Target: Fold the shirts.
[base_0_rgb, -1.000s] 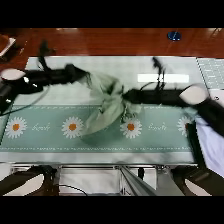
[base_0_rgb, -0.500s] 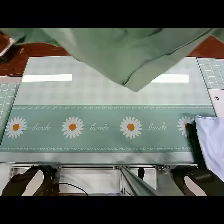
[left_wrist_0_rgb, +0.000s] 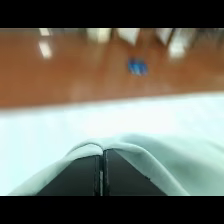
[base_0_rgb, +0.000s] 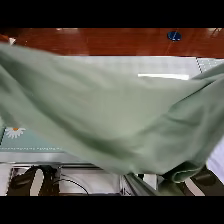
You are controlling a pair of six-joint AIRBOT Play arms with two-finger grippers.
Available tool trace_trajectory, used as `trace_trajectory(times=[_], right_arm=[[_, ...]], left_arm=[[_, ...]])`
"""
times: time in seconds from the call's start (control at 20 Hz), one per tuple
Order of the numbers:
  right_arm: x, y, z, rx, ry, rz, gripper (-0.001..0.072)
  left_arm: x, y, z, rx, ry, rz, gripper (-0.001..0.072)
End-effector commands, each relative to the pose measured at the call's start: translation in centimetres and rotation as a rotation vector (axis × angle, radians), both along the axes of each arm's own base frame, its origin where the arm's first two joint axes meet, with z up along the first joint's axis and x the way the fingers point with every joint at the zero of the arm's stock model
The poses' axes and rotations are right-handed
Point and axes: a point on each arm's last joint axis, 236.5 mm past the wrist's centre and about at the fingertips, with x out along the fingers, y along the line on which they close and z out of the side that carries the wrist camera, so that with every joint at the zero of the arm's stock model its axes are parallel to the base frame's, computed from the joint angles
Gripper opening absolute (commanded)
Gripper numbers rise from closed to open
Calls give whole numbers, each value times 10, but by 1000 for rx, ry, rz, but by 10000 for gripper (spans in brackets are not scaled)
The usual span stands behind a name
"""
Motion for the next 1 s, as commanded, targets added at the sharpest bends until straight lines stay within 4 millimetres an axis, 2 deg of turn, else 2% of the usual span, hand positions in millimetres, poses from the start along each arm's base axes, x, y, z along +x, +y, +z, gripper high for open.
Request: trace_trajectory(times=[0.0,0.05,0.15,0.25,0.3,0.4,0.45,0.55,0.6,0.65,0.7,0.75,0.8,0.85,0.95], right_arm=[[29,-6,-114,-16,240,-69,17],[40,-5,-146,-10,287,-84,17],[68,-7,-197,12,340,-116,17],[100,-19,-232,81,407,-169,17],[118,-19,-245,160,433,-178,17],[156,-6,-246,321,409,-112,19],[172,-9,-251,357,405,-115,19],[192,-9,-275,403,478,-125,19],[200,-7,-286,422,511,-123,81],[208,-4,-292,452,533,-121,385],[213,-9,-290,447,552,-116,415],[214,-20,-281,447,560,-121,415],[214,-36,-264,444,552,-132,414],[208,-58,-249,429,547,-156,413],[178,-113,-234,350,559,-230,412]], left_arm=[[11,-31,-116,-187,232,-129,17],[20,-37,-156,-224,292,-145,17],[40,-34,-228,-271,401,-77,17],[62,-27,-277,-291,462,19,17],[72,-28,-291,-298,490,39,17],[90,-39,-309,-298,529,44,17],[99,-42,-319,-268,538,45,17],[117,-51,-341,-248,591,50,40],[122,-60,-349,-242,632,27,278],[126,-67,-352,-240,670,-9,499],[128,-69,-349,-215,707,-61,505],[132,-63,-341,-192,725,-97,505],[137,-47,-327,-174,727,-110,505],[142,-24,-312,-169,723,-93,504],[146,32,-292,-219,719,12,504]])
